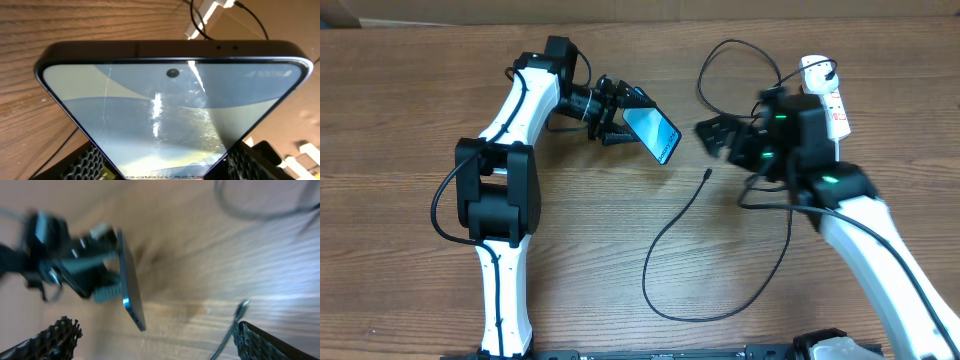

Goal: Plug charger to phone and switch on socket
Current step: 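Raise the right arm and move the right gripper toward the phone, then grasp the phone's side edge with the right gripper beside the left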

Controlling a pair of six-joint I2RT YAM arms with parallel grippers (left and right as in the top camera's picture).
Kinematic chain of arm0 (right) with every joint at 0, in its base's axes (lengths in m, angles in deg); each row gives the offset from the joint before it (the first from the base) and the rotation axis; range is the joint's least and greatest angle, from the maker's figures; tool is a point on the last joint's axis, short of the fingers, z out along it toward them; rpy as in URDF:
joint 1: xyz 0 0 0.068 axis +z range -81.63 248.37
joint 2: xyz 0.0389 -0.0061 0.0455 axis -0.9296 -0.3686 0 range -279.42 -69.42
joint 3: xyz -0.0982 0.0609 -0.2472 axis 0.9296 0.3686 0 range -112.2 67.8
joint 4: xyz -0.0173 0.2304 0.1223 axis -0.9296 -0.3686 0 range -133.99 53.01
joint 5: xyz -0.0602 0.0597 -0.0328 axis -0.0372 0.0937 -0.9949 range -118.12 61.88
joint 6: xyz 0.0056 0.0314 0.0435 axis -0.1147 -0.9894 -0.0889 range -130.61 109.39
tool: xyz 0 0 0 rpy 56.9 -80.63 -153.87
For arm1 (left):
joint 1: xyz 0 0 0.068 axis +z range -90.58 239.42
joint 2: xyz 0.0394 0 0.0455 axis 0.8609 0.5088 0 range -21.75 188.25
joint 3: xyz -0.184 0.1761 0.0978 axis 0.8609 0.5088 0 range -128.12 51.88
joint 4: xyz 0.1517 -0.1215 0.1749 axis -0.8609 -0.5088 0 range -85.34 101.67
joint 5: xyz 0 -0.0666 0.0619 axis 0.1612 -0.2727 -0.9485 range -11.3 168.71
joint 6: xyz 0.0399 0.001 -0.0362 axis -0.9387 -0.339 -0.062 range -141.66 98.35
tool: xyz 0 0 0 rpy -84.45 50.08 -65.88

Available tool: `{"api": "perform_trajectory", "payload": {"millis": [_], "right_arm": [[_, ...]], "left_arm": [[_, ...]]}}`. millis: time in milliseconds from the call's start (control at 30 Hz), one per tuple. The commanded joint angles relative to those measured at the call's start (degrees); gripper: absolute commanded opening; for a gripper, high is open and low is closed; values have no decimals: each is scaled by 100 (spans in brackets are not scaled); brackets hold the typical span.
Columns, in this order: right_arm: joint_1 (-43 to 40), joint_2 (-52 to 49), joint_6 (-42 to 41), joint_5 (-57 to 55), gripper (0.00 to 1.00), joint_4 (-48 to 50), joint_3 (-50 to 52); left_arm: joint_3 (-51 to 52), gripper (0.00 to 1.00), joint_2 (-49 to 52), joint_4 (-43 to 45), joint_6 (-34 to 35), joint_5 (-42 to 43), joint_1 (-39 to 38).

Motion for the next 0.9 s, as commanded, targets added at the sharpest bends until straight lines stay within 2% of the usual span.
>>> {"api": "perform_trajectory", "payload": {"millis": [0, 167, 300, 500, 667, 867], "right_arm": [[-579, 479, 2, -70, 100, -173, -111], [-1550, 450, 107, -68, 100, -584, -109], [-1910, 131, 424, 201, 100, -662, -109], [-1856, -778, 765, 1665, 100, -297, -109], [-1626, -1469, 1703, 3851, 100, 396, -109], [-1178, -1580, 1853, 4094, 100, 756, -109]], "left_arm": [[7, 63, -260, 4, 79, 739, 101], [7, 63, -260, 2, 52, 1038, 103], [7, 63, -260, 0, -9, 1043, 103], [7, 63, -260, 0, -76, 1412, 92], [7, 63, -260, 0, -74, 1425, 92], [7, 63, -260, 0, -70, 1447, 92]]}}
